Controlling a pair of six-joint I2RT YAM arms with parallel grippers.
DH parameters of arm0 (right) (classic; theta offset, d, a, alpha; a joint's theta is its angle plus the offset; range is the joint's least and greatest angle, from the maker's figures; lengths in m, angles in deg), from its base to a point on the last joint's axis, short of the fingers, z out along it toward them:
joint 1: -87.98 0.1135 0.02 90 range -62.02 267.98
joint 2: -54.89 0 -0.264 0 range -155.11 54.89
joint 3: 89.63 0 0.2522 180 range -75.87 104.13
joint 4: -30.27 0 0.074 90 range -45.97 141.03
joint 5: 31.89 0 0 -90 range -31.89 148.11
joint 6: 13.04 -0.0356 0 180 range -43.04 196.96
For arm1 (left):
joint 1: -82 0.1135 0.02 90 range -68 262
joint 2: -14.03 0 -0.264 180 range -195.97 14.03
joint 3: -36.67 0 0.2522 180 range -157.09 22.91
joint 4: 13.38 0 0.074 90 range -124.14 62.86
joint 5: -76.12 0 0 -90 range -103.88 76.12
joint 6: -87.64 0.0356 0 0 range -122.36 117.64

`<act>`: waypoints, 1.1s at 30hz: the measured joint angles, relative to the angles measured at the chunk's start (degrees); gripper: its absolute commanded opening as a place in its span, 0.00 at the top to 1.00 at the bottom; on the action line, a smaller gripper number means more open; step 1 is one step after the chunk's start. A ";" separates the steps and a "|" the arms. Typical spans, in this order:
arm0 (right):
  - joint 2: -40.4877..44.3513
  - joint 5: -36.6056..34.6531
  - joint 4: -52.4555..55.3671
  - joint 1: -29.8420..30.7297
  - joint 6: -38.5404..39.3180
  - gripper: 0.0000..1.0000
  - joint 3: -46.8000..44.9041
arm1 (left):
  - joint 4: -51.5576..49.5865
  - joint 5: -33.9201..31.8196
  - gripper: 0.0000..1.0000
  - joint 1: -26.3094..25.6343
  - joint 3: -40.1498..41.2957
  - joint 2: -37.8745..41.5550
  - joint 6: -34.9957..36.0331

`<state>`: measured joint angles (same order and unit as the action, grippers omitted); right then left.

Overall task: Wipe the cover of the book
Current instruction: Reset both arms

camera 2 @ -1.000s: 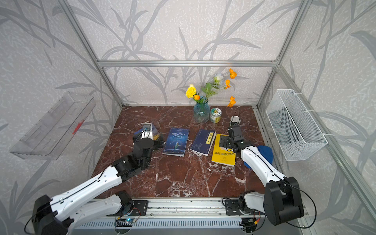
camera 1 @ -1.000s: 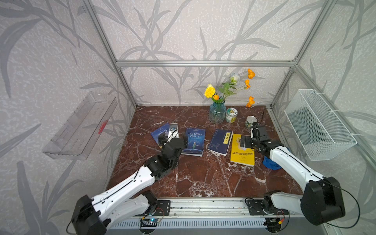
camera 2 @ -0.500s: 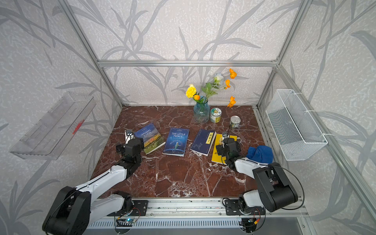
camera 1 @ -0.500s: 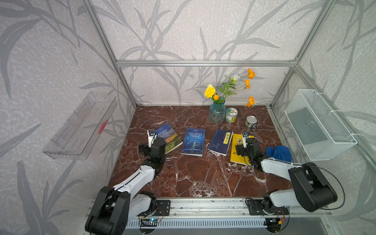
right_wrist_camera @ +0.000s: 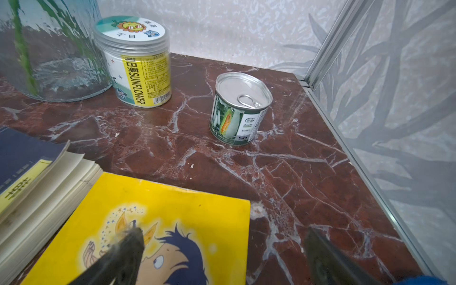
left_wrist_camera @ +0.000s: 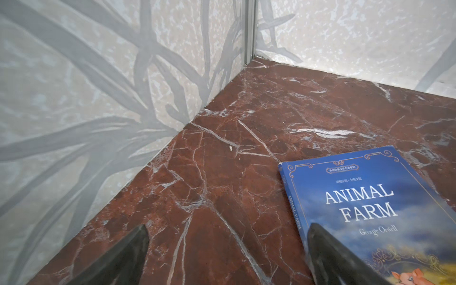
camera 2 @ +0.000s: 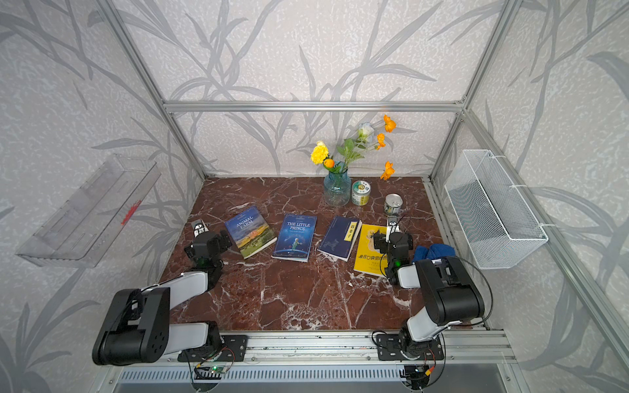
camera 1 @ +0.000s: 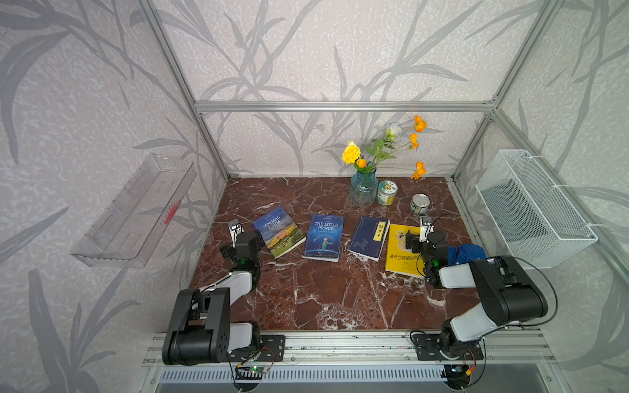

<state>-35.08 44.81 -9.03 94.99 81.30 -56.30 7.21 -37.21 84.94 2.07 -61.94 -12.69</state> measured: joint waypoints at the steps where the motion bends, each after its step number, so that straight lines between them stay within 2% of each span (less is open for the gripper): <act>1: -0.09 0.87 -0.59 0.04 0.09 0.01 -0.02 | 0.07 1.07 0.00 0.07 0.00 0.00 0.00; 8: -0.50 4.94 -4.90 1.81 1.77 0.01 -0.09 | 0.35 8.83 0.00 -0.52 -0.13 0.15 1.57; 16: -0.72 5.73 -6.25 1.84 2.40 0.01 -0.13 | 1.42 5.42 0.00 -2.38 1.51 4.37 5.40; 20: -0.74 5.88 -6.29 1.84 2.60 0.01 -0.13 | 0.37 3.98 0.00 -2.34 -1.03 0.17 6.73; 26: -0.74 5.88 -6.29 1.84 2.62 0.01 -0.13 | -0.26 10.93 0.00 -2.05 -4.02 -2.82 6.64; 29: -0.74 5.90 -6.29 1.84 2.62 0.01 -0.13 | 6.60 11.37 0.00 -2.01 -1.01 -3.39 6.23; 31: -0.74 5.88 -6.29 1.84 2.62 0.01 -0.13 | 13.18 11.32 0.00 -1.86 1.64 -6.78 6.05; 33: -0.74 5.88 -6.29 1.84 2.64 0.01 -0.13 | 14.93 11.74 0.00 -1.66 1.70 -11.72 6.10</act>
<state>-35.83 50.69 -15.32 96.82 83.95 -56.43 22.14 -25.48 83.28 3.77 -73.65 -6.59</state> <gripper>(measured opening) 0.991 0.998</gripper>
